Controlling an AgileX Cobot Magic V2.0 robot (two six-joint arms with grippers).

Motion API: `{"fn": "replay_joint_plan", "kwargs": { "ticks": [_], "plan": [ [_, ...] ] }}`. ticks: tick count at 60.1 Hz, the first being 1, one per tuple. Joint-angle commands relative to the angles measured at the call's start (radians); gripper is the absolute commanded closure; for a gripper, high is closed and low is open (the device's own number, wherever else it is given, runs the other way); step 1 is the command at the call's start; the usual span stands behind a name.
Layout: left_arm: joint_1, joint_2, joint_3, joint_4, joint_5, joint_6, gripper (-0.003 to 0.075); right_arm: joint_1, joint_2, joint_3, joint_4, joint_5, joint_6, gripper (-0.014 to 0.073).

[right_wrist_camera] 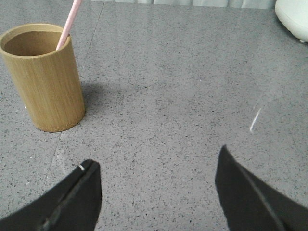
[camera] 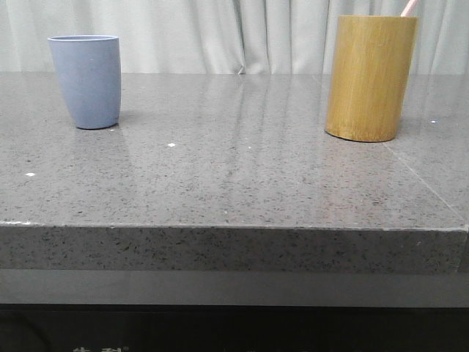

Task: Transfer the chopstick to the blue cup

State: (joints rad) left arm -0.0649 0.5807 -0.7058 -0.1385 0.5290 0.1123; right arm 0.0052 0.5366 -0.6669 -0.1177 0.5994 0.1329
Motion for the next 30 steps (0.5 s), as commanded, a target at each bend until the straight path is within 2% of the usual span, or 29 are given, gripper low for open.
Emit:
{"fn": "replay_joint_plan", "kwargs": {
  "ticks": [1, 11, 30],
  "plan": [
    [-0.031, 0.039, -0.060, -0.016, -0.077, -0.001, 0.0313, 0.000, 0.010, -0.033, 0.002, -0.068, -0.006, 0.0076],
    [-0.088, 0.171, -0.174, -0.011, -0.006, 0.003, 0.0311, 0.000, 0.010, -0.033, 0.002, -0.068, -0.006, 0.0076],
    [-0.093, 0.483, -0.453, -0.001, 0.141, 0.003, 0.0311, 0.000, 0.010, -0.033, 0.002, -0.068, -0.006, 0.0076]
  ]
}}
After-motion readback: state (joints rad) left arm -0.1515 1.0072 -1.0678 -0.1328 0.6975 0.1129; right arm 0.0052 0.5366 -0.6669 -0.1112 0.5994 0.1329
